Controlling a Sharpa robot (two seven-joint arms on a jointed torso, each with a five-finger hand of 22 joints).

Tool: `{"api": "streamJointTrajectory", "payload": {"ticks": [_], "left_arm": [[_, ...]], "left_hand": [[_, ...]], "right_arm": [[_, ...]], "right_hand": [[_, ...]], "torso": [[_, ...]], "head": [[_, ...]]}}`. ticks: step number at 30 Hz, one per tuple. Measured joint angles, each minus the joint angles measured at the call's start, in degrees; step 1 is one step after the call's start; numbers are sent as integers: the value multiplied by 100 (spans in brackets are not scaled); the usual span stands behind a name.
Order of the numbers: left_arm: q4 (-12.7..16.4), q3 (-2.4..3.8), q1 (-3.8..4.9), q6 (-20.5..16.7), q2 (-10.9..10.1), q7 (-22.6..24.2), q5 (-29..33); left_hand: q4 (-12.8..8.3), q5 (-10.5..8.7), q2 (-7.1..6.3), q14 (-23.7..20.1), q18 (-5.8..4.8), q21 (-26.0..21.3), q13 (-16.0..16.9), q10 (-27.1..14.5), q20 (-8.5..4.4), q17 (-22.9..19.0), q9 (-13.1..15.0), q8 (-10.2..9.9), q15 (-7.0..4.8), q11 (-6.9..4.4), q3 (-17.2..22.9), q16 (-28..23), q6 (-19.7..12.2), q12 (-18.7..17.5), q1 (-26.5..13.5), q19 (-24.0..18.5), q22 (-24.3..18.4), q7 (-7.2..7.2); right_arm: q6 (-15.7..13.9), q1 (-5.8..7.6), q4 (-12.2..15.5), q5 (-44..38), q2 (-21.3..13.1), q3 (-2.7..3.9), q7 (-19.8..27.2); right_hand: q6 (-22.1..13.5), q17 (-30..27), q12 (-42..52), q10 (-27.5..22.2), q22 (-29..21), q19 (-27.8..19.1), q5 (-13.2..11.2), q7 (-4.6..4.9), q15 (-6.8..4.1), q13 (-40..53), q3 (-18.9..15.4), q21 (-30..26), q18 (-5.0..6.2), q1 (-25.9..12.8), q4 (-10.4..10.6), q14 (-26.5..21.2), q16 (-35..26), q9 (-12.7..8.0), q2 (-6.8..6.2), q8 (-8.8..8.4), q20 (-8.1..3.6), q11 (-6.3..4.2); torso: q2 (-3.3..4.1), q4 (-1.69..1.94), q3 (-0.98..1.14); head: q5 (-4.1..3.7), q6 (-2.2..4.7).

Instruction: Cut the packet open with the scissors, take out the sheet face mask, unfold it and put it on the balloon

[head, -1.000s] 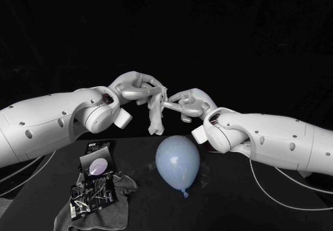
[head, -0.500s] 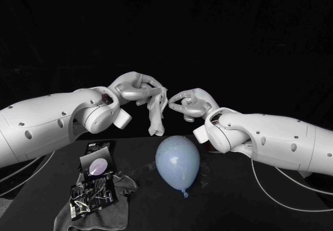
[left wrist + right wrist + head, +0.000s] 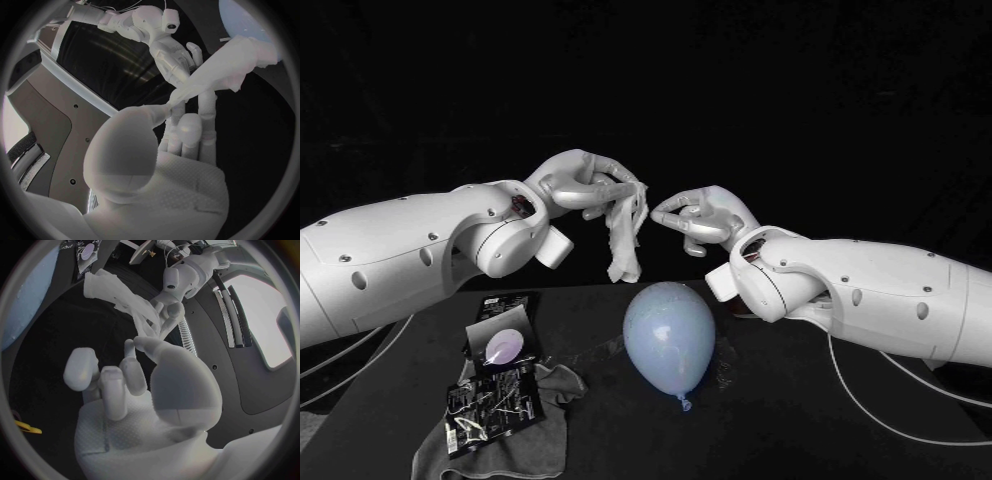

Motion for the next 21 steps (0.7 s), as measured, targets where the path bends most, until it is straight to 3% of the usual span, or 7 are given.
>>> {"api": "streamJointTrajectory", "payload": {"ticks": [1,3,6,10,19,21], "left_arm": [[0,0,0,0,-2,-1,-4],[-1,-1,0,0,-3,-3,-10],[-2,-2,0,0,-3,-5,-20],[-3,-5,0,-1,-2,-9,-36],[2,-8,0,-1,4,-17,-57],[3,-9,0,-1,6,-19,-60]], "left_hand": [[0,0,0,-3,0,0,0,0,0,2,0,-1,-3,0,0,0,0,0,0,0,1,0],[0,0,1,-10,-1,0,0,0,0,2,0,-2,-8,0,0,0,0,0,1,0,1,0],[0,0,2,-10,-3,0,0,0,0,2,0,-2,-8,0,0,0,0,0,2,0,1,0],[1,0,9,-11,-6,0,0,0,0,2,0,-29,-8,0,0,0,0,0,8,0,1,0],[1,-1,16,-12,-13,0,12,0,1,21,0,-35,-7,0,-1,0,0,23,16,0,7,0],[1,-3,16,-12,-15,0,12,0,1,22,0,-52,-7,0,-1,0,0,23,16,0,7,0]], "right_arm": [[8,0,65,-15,-46,0,-21],[14,-1,145,-39,-95,0,-65],[14,-2,220,-69,-117,-1,-142],[-7,-3,263,-101,-94,-1,-286],[-82,-11,203,-119,76,-1,-577],[-106,-14,172,-120,121,-1,-615]], "right_hand": [[-6,0,38,33,0,19,-145,6,0,-1,-60,31,0,-66,43,0,10,-29,-37,-30,19,10],[-34,0,149,123,-1,48,-711,34,51,-2,-301,59,-1,-319,201,10,13,-91,-134,-106,48,38],[-62,-1,193,145,-3,48,-1069,62,51,-5,-479,60,-1,-411,321,10,14,-139,-185,-157,48,60],[-131,-1,194,146,-4,28,-1231,88,71,-7,-636,36,-3,-530,417,-10,14,-182,-183,-217,68,60],[-132,-5,223,150,-1,7,-1231,89,90,-5,-659,0,-4,-529,422,10,10,-194,-182,-217,88,67],[-132,-5,258,173,0,7,-1231,89,91,-4,-673,0,-4,-472,408,10,9,-196,-125,-217,88,90]], "torso": [[0,1,-1],[0,0,0],[0,0,0],[-1,3,0],[1,6,-2],[3,6,-3]], "head": [[2,1],[7,4],[12,5],[12,1],[4,-7],[5,-8]]}}
